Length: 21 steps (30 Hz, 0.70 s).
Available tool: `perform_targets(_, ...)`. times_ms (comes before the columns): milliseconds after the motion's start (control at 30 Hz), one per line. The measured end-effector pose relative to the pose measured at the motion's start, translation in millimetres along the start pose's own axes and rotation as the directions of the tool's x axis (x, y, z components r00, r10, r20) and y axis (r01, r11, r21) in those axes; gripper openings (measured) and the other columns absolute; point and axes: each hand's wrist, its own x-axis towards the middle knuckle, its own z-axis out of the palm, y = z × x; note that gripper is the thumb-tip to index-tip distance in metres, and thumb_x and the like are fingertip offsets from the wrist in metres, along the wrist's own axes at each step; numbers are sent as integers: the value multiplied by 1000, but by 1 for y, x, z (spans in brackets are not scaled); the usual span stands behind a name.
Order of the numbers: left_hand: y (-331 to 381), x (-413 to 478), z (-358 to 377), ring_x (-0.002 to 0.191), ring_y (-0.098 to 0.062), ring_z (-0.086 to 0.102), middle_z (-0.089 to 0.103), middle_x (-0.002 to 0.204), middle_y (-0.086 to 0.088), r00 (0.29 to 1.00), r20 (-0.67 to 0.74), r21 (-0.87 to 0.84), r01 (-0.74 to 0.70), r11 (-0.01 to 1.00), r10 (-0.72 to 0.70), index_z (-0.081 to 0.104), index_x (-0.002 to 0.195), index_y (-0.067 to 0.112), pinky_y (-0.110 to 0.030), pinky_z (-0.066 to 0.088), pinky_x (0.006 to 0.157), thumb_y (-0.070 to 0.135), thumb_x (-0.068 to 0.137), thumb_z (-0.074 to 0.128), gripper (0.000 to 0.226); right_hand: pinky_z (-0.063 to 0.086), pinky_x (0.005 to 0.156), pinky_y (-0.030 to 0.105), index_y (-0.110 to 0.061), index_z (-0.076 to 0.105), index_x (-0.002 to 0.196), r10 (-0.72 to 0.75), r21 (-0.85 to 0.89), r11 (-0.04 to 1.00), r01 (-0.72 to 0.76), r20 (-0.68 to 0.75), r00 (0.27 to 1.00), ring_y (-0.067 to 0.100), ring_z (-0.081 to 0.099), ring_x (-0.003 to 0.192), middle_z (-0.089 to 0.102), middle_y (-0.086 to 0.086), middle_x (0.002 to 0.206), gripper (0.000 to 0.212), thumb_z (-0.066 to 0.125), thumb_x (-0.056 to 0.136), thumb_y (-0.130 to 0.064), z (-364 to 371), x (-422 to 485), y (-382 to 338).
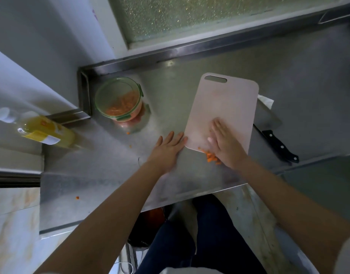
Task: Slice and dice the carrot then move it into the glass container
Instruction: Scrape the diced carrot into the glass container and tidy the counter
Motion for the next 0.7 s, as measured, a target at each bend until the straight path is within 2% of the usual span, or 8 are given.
perform_targets(100, -1, 0, -2, 146, -20, -6, -7, 158, 7, 1000, 13, 2, -1, 1000, 1, 0, 150, 25, -42, 3, 117, 4, 94, 33, 68, 8, 115, 32, 13, 41, 134, -130, -113, 983, 145, 132, 983, 43, 34, 136, 39, 29, 143, 63, 22, 97, -35, 13, -11, -6)
perform_targets(200, -2, 1, -2, 146, -20, -6, -8, 158, 6, 1000, 25, -4, -8, 1000, 8, -2, 150, 25, -41, 2, 117, 7, 96, 32, 67, 2, 116, 18, 5, 38, 141, -315, -4, 947, 321, 181, 932, 23, 25, 141, 33, 16, 150, 67, 13, 101, -43, 17, -41, -21)
perform_targets(267, -1, 2, -1, 146, -21, -6, -8, 158, 6, 1000, 18, 4, -10, 1000, 10, -2, 150, 25, -41, 3, 117, 7, 96, 32, 67, 0, 113, 9, -2, 31, 146, -290, 87, 957, 278, 190, 938, 8, 17, 141, 23, 3, 153, 65, 15, 100, -46, 3, -43, -21)
perform_targets(333, -1, 1, 0, 146, -21, -5, -7, 158, 6, 1000, 15, 9, -6, 1000, 5, -1, 150, 25, -41, 3, 117, 7, 95, 32, 67, -3, 111, 8, -3, 27, 147, -148, 100, 986, 136, 131, 980, 14, 15, 144, 21, 5, 155, 61, 20, 99, -40, -1, -31, -8)
perform_targets(400, 0, 1, 1, 146, -21, -5, -7, 158, 6, 1000, 9, 16, 1, 1000, -1, -1, 150, 24, -41, 3, 117, 7, 95, 32, 67, -6, 112, 15, 1, 25, 147, -14, 22, 1000, 12, 112, 994, 24, 12, 146, 20, 14, 156, 66, 16, 96, -40, -2, -21, 0)
perform_targets(500, 0, 1, 0, 146, -21, -5, -7, 158, 6, 1000, 13, 21, 1, 1000, -1, -2, 150, 24, -42, 3, 117, 7, 95, 31, 66, -4, 116, 24, 3, 26, 146, -178, -8, 983, 182, 177, 968, 23, 6, 146, 19, 17, 156, 80, 5, 95, -55, 16, -34, -13)
perform_targets(600, 0, 1, 0, 146, -21, -5, -7, 158, 6, 1000, 14, 16, -1, 1000, 1, -2, 150, 24, -41, 3, 117, 7, 95, 30, 66, -5, 115, 17, -8, 18, 150, -247, 74, 969, 235, 250, 936, 6, -2, 144, 9, 3, 158, 65, 11, 100, -48, 15, -58, -29)
perform_targets(700, -1, 1, 2, 146, -21, -4, -6, 158, 6, 1000, -9, 14, -3, 1000, 3, 0, 150, 24, -41, 4, 117, 5, 95, 31, 67, 1, 115, 15, -1, 30, 146, -55, 106, 993, 53, 12, 998, 15, 14, 143, 26, 12, 154, 74, 10, 98, -55, 11, -65, -16)
